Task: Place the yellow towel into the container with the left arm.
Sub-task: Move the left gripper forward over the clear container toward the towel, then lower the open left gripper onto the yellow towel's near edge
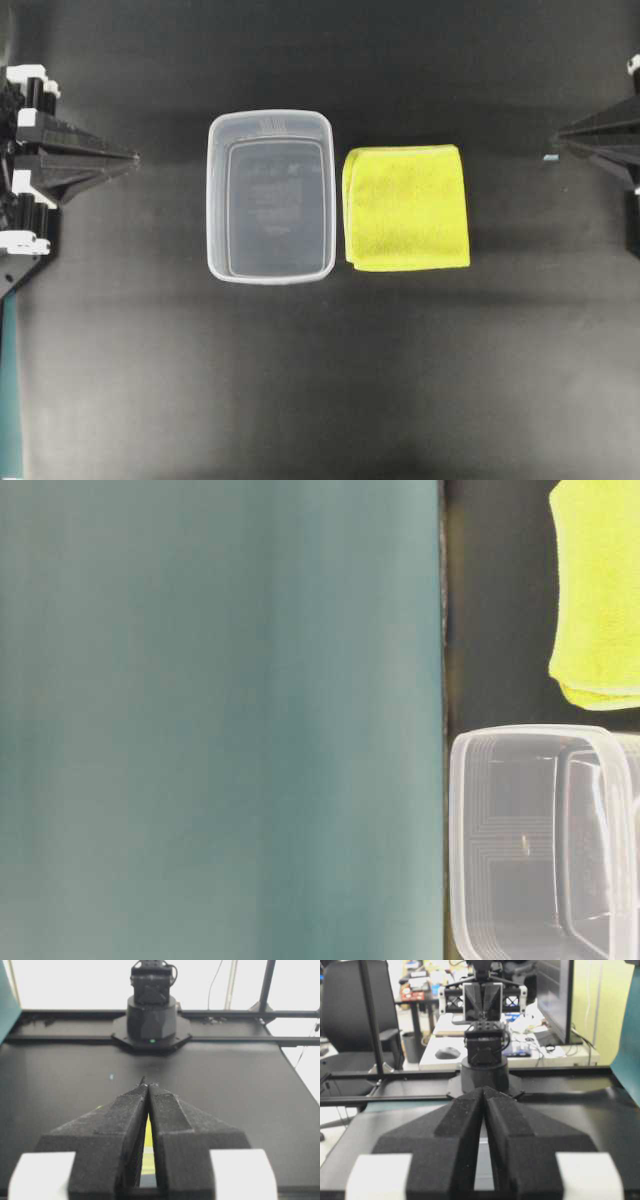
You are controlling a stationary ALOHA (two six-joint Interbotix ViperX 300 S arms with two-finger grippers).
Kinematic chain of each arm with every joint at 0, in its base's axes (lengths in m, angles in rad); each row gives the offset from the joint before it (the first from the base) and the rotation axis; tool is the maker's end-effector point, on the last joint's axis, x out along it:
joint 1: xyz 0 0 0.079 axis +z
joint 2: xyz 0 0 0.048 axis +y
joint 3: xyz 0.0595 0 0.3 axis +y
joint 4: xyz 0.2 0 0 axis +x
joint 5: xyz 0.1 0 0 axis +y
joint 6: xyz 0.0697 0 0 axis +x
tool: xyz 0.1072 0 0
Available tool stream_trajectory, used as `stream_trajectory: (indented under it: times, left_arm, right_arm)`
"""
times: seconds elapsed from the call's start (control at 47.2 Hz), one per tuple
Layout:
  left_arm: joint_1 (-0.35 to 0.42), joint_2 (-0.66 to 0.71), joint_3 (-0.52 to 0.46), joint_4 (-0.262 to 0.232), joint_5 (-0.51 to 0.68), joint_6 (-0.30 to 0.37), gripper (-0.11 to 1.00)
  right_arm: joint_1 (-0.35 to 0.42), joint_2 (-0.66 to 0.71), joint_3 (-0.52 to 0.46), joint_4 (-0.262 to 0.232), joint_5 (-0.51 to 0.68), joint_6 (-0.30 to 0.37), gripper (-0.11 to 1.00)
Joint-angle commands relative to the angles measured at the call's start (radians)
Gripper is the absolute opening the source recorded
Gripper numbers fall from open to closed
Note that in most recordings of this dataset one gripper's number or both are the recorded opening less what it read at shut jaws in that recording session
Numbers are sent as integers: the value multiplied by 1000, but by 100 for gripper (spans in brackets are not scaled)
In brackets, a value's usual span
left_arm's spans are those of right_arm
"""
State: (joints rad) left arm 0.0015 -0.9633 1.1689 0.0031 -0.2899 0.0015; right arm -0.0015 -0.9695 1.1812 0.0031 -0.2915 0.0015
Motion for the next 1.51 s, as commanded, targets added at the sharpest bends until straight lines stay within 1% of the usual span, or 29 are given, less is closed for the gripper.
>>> stream_trajectory:
  times: [0.0,0.021,0.085,0.148,0.254,0.403,0.445,0.53,0.573,0.615,0.721,0.763,0.806,0.891,0.933,0.997,1.039,1.103,1.145,1.187,1.23,1.315,1.378,1.484]
  left_arm:
    - [15,23,-87,38,-34,-5,6]
    - [20,34,-97,38,-35,-6,6]
    - [23,60,-123,38,-25,-6,0]
    - [23,83,-149,38,11,-8,0]
    - [21,120,-193,38,106,-6,0]
    - [21,190,-288,38,235,9,0]
    - [23,218,-327,38,279,11,0]
    - [28,275,-396,40,376,11,0]
    - [28,302,-425,38,417,11,0]
    - [28,341,-460,40,466,11,0]
    - [29,417,-537,38,535,11,1]
    - [29,449,-563,38,557,12,1]
    - [34,489,-595,40,581,12,3]
    - [44,558,-653,38,627,12,13]
    - [48,594,-689,40,664,12,22]
    - [51,667,-759,38,735,12,38]
    - [57,716,-804,38,776,14,52]
    - [61,793,-874,40,847,15,70]
    - [61,841,-922,40,894,18,79]
    - [61,893,-973,40,940,26,86]
    - [60,946,-1023,40,982,37,90]
    - [54,1058,-1124,40,1043,78,90]
    - [54,1129,-1175,40,1057,110,90]
    - [52,1241,-1239,40,1057,127,90]
  right_arm:
    - [-3,8,-20,6,-11,9,1]
    - [-3,8,-20,8,-11,9,1]
    - [-2,5,-20,9,-8,12,1]
    - [-2,2,-20,9,-6,20,1]
    - [-3,-9,-20,9,8,38,1]
    - [-18,-29,-18,11,67,57,1]
    - [-21,-37,-20,11,89,60,3]
    - [-35,-60,-20,11,138,60,15]
    - [-43,-71,-20,11,158,61,25]
    - [-51,-84,-20,11,179,61,38]
    - [-60,-107,-21,11,207,61,67]
    - [-61,-117,-21,11,219,61,74]
    - [-60,-126,-20,11,230,61,78]
    - [-60,-146,-20,11,252,61,77]
    - [-61,-155,-20,11,258,61,76]
    - [-60,-166,-18,11,258,61,76]
    - [-61,-170,-15,11,258,61,76]
    - [-61,-173,-15,11,256,61,76]
    - [-61,-173,-15,11,255,61,76]
    - [-61,-175,-14,11,255,61,76]
    - [-61,-175,-15,11,255,61,76]
    - [-61,-178,-15,11,255,61,76]
    - [-61,-183,-15,11,255,61,76]
    - [-61,-190,-17,11,245,66,76]
